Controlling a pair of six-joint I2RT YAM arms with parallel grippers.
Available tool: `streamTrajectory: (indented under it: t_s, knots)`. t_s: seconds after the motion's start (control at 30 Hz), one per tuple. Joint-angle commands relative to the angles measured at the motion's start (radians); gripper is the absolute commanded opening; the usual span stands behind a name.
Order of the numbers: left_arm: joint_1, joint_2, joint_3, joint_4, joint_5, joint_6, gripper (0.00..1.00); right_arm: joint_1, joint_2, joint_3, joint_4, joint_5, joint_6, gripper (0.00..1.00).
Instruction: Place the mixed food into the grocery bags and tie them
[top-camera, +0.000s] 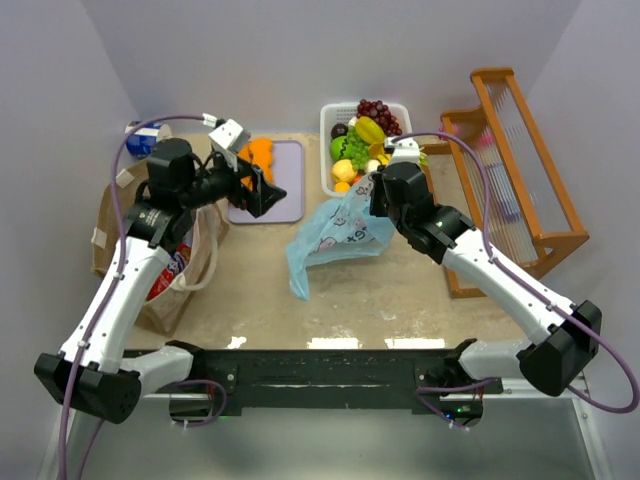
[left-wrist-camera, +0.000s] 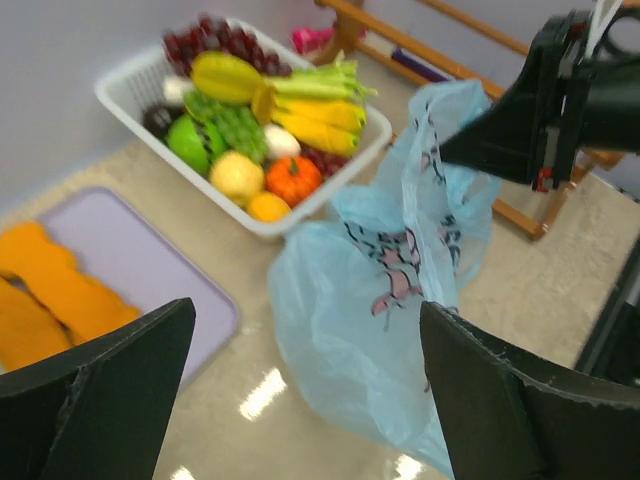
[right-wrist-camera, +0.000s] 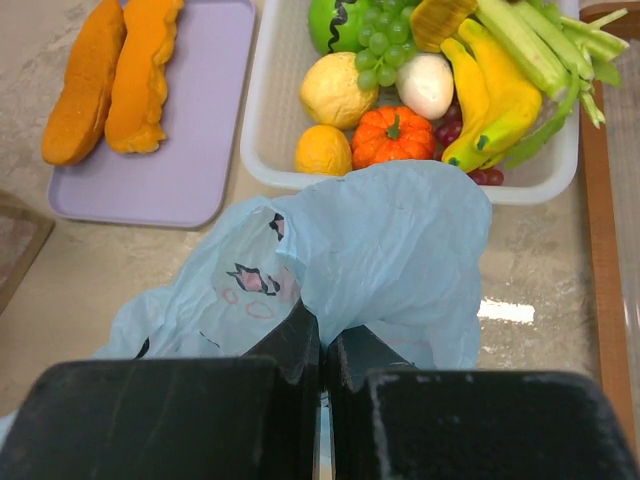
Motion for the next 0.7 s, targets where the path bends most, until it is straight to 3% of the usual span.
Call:
streamTrajectory:
  t_s: [0.0,0.17,0.27,0.43,0.57,0.67]
  knots:
    - [0.001,-0.029,-0.161,-0.007,0.128,-0.165,1.0,-0.007,-0.01,-0.007,0.03,-0.032,0.014,0.0]
    - [-0.01,-0.095,-0.329,0.224,0.283,-0.326,1.0,-0.009,0.013,-0.001,0.041,-0.053,0.014,0.0]
    - [-0.034,-0.056,-0.326,0.323,0.315,-0.358,1.0,-0.009,0.019,0.005,0.046,-0.069,0.014,0.0]
    - [-0.099,0.078,-0.199,0.266,0.297,-0.283,1.0,-0.009,0.02,0.008,0.046,-0.093,0.011,0.0]
    - [-0.181,0.232,-0.084,0.128,0.153,-0.159,1.0,-0.009,0.013,0.01,0.049,-0.106,0.003,0.0]
    - [-0.221,0.308,-0.035,0.094,0.148,-0.139,1.0,-0.009,0.004,0.011,0.052,-0.126,-0.009,0.0]
